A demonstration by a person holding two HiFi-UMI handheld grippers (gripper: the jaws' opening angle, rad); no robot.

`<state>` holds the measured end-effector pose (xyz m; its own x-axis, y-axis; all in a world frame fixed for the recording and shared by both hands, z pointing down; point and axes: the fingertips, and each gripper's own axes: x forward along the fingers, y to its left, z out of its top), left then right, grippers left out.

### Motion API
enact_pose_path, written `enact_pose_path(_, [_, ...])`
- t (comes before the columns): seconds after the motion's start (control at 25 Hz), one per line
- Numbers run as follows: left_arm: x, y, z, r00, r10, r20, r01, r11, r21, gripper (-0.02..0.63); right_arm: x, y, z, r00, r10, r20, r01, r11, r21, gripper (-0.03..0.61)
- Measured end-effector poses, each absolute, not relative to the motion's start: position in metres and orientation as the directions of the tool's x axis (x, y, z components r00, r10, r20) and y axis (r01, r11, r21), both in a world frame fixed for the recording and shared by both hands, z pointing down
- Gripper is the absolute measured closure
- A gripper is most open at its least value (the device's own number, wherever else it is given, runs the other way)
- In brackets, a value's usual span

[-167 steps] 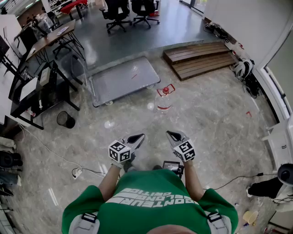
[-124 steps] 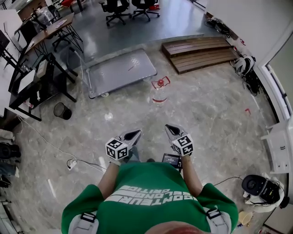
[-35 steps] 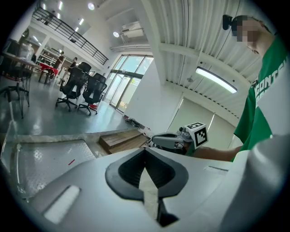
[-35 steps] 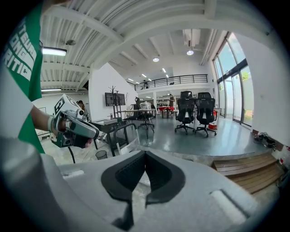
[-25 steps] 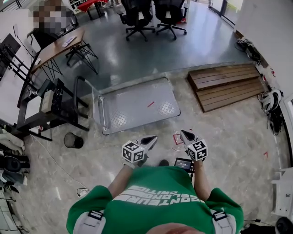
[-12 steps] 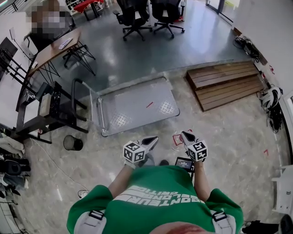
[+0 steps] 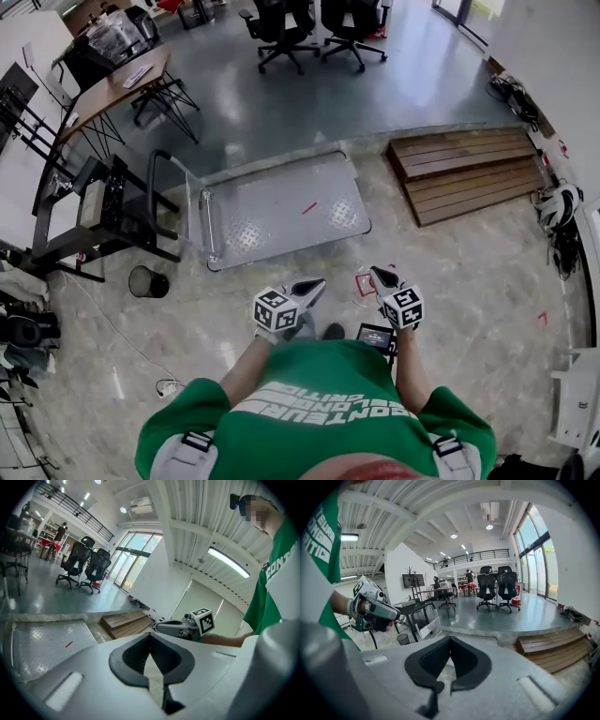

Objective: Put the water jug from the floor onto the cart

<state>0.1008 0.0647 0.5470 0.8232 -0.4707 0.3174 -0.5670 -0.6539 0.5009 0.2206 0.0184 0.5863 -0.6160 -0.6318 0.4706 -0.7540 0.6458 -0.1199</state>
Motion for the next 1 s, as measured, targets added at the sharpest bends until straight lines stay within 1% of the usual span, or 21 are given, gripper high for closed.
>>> enact_pose_path(0.28, [0.101,0.068,0.553,0.817,-0.471,0.333,-0.577,-0.64,0.508,0.6,0.218,0.016,0.595,-0.627,-0.613,0.481,-0.741,0.659,-0.128,0.586])
enact_pose_path(0.84, [0.126,0.081,0.567,0.832,-0.411,0.373,-0.555,-0.651,0.519,0.6,0.237,0.022,0.629,-0.621,-0.585,0.522,-0.746,0.645,-0.165,0.586])
enact_pose_path(1.0, [0.122,0.082,0.568,0.835,-0.401,0.377,-0.549,-0.657,0.516,0.6,0.231,0.024,0.643,-0.62,-0.574,0.535,-0.746,0.643,-0.174,0.586])
